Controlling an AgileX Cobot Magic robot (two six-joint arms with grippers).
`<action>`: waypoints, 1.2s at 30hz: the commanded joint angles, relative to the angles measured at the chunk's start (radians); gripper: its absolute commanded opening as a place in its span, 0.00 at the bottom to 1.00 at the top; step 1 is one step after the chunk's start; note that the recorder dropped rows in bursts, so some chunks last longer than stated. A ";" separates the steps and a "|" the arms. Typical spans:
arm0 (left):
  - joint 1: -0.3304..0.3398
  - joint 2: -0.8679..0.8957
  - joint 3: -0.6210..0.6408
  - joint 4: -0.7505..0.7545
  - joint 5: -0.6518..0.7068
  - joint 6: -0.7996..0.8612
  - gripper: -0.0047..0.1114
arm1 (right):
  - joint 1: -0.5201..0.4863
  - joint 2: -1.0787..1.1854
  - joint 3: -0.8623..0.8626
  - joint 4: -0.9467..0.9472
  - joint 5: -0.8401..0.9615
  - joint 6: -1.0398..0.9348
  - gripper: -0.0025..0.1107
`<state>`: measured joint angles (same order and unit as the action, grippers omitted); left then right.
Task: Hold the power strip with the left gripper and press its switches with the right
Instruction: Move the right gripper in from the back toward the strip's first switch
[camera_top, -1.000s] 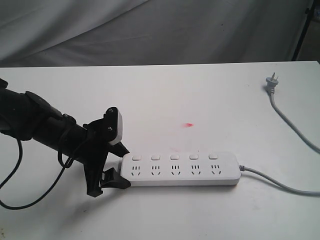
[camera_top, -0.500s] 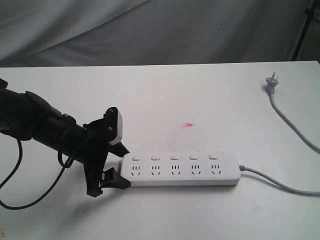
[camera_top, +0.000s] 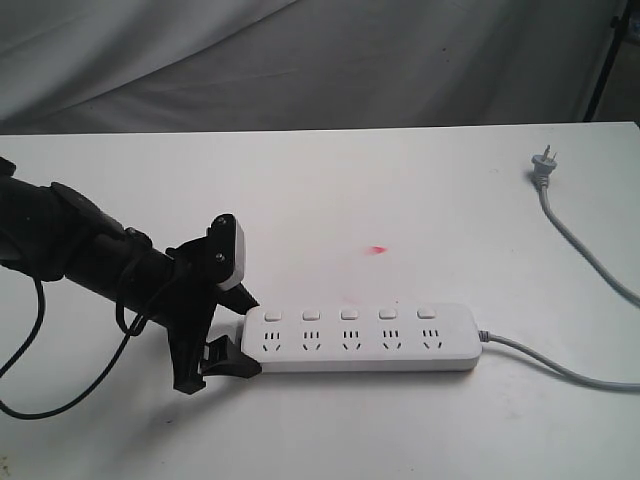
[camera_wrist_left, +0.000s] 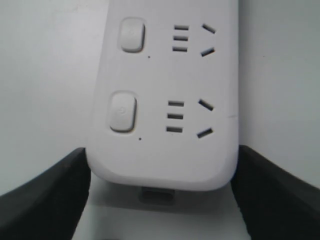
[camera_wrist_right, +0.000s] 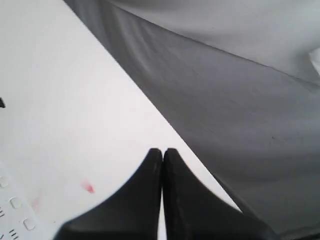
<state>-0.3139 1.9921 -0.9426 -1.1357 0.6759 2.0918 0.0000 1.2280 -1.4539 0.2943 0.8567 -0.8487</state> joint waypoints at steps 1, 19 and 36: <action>-0.005 0.002 -0.006 -0.011 -0.017 0.001 0.04 | 0.003 0.067 -0.013 0.156 0.081 -0.227 0.02; -0.005 0.002 -0.006 -0.011 -0.017 0.001 0.04 | 0.003 0.415 -0.013 0.274 0.126 -0.370 0.06; -0.005 0.002 -0.006 -0.011 -0.017 0.001 0.04 | 0.003 0.536 -0.013 0.356 0.089 -0.381 0.67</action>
<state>-0.3139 1.9921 -0.9426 -1.1357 0.6741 2.0918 0.0000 1.7562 -1.4600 0.6268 0.9586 -1.2250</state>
